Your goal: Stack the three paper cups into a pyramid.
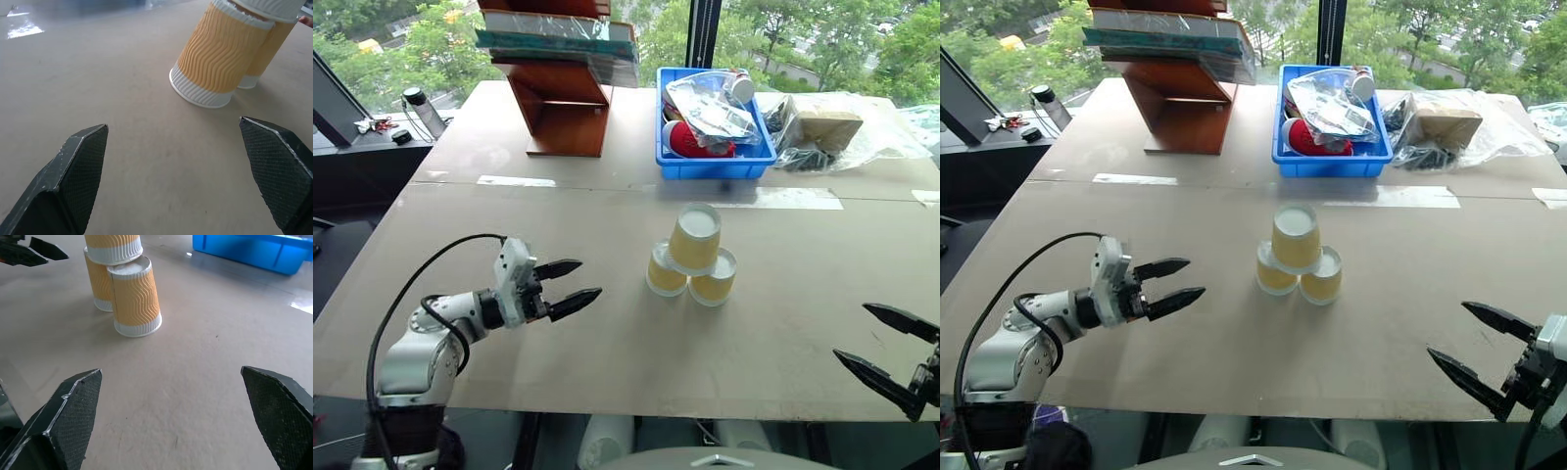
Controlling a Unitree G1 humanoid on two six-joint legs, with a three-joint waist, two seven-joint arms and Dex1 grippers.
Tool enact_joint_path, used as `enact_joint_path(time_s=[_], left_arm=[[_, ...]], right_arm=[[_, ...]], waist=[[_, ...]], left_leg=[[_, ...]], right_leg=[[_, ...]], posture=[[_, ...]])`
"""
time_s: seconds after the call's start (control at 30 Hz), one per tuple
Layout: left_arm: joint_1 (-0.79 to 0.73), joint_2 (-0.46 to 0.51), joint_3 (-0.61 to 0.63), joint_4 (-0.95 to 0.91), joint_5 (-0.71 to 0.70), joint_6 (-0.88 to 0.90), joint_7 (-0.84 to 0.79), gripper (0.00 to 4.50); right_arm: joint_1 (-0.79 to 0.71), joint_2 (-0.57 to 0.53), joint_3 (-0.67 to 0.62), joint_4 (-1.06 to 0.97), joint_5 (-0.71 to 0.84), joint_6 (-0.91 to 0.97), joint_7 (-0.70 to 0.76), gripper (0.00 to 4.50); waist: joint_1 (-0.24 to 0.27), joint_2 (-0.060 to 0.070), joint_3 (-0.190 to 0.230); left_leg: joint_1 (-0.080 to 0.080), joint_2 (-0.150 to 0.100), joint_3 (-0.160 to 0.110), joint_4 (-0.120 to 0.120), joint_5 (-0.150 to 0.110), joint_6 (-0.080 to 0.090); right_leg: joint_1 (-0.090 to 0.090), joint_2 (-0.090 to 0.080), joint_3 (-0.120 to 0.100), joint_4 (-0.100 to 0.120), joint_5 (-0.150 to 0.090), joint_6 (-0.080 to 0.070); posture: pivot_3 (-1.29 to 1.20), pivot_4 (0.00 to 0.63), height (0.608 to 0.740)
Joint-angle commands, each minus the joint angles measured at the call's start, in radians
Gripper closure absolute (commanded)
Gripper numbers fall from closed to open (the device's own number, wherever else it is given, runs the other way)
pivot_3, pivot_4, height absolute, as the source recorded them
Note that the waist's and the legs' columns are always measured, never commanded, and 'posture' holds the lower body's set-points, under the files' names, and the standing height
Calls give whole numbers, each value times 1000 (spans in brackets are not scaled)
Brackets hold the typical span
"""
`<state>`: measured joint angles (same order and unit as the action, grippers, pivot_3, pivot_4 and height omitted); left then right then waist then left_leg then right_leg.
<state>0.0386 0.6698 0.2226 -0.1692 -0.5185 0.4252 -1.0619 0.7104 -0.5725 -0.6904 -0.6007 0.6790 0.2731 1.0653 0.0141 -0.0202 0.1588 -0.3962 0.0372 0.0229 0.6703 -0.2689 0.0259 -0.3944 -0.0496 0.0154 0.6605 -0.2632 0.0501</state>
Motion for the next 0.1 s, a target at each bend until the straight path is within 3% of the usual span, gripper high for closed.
enact_joint_path(time_s=[0.03, 0.1], left_arm=[[45, 7, 46, -66, 0, -31, 35, 104], [83, 11, 60, -94, -18, -8, 44, 104]], right_arm=[[19, 17, -43, 4, -5, -42, -14, 0], [24, 24, -19, 18, -18, -50, -18, 0]], waist=[[0, 0, 0], [0, 0, -1]], left_leg=[[0, 0, 0, 0, 0, 0], [1, 0, 1, 0, 0, 0]], right_leg=[[0, 0, 0, 0, 0, 0], [0, -1, 1, 0, 0, 0]], posture=[[0, 150, 740], [0, 150, 740]])
